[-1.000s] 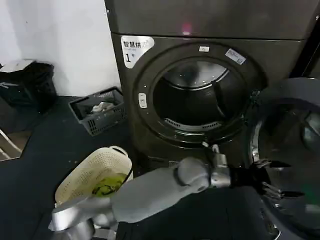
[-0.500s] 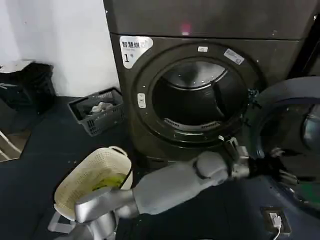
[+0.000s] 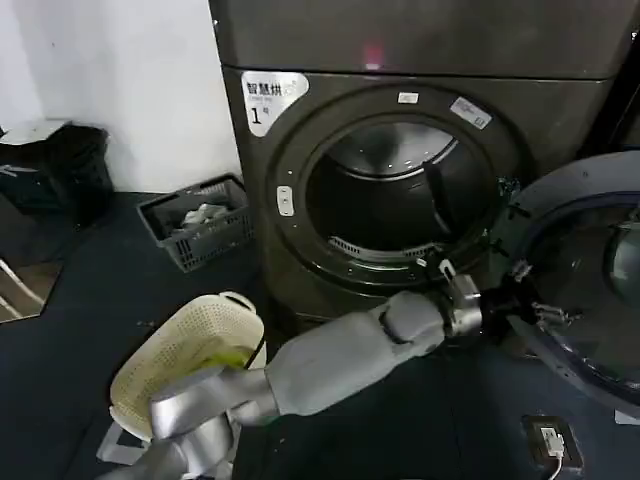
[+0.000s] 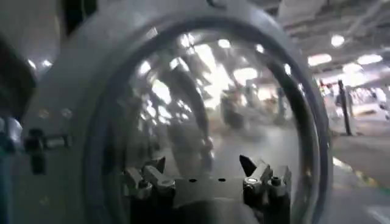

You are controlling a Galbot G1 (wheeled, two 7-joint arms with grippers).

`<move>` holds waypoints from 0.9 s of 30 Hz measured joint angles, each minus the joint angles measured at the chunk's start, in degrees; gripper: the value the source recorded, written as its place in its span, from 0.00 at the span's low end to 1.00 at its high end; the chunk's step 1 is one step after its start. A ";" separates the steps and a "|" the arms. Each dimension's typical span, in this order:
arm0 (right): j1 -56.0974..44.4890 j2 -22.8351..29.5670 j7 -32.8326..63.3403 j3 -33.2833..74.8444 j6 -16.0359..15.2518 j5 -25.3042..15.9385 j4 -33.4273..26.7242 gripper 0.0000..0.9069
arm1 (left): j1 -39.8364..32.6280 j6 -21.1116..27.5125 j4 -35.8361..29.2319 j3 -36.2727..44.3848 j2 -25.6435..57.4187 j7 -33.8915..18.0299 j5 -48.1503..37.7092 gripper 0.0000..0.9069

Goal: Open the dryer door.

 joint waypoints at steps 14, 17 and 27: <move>0.15 -1.23 -0.04 0.08 0.18 0.12 -0.81 1.00 | 1.27 -16.04 -3.52 -1.19 0.00 -9.16 -1.70 1.00; 0.41 -1.63 -0.04 -0.03 0.19 0.12 -1.02 1.00 | 1.90 -17.96 -6.08 -1.35 0.00 -10.64 -2.46 1.00; 1.14 -2.83 0.00 0.19 0.16 -0.02 -0.89 1.00 | 2.45 -19.90 -20.48 -0.04 17.80 -11.45 -8.01 1.00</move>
